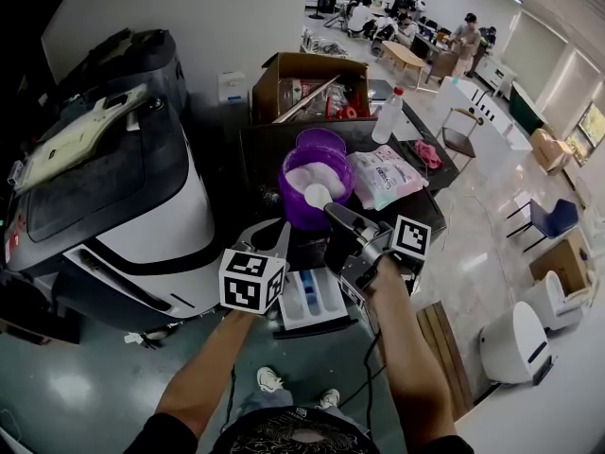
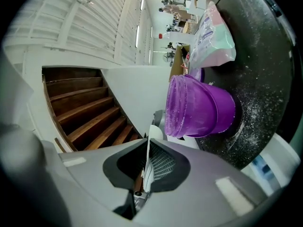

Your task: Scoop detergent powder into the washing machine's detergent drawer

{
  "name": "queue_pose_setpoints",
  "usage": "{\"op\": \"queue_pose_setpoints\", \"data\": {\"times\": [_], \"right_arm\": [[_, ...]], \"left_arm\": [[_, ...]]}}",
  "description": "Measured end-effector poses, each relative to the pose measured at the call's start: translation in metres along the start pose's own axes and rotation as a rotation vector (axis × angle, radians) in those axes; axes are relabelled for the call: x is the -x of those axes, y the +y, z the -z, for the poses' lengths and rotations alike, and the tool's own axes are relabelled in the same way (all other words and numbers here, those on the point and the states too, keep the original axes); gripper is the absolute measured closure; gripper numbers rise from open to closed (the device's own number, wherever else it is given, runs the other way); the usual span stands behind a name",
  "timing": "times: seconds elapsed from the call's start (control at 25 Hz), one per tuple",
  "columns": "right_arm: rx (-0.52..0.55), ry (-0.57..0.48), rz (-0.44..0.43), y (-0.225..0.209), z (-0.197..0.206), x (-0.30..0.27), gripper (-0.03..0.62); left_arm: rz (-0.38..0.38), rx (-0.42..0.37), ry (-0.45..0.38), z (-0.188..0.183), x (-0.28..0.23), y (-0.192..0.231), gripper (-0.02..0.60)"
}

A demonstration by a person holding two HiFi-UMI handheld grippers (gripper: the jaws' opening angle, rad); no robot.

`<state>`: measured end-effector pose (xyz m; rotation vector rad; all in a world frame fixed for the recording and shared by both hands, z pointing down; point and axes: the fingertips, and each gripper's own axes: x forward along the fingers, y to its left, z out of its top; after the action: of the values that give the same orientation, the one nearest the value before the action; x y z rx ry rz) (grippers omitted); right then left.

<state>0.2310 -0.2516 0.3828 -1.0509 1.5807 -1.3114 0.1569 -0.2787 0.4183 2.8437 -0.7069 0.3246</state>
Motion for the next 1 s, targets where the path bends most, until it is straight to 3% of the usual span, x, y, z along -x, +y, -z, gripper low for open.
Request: {"op": "queue_pose_setpoints", "data": {"times": [0.56, 1.0], "right_arm": [[-0.012, 0.155, 0.007, -0.013, 0.038, 0.055, 0.556], [0.003, 0.258, 0.063, -0.043, 0.054, 0.092, 0.556]], "left_arm": [[-0.186, 0.036, 0.009, 0.03, 0.05, -0.025, 0.581], [-0.272, 0.046, 0.012, 0.051, 0.088, -0.055, 0.581]]}}
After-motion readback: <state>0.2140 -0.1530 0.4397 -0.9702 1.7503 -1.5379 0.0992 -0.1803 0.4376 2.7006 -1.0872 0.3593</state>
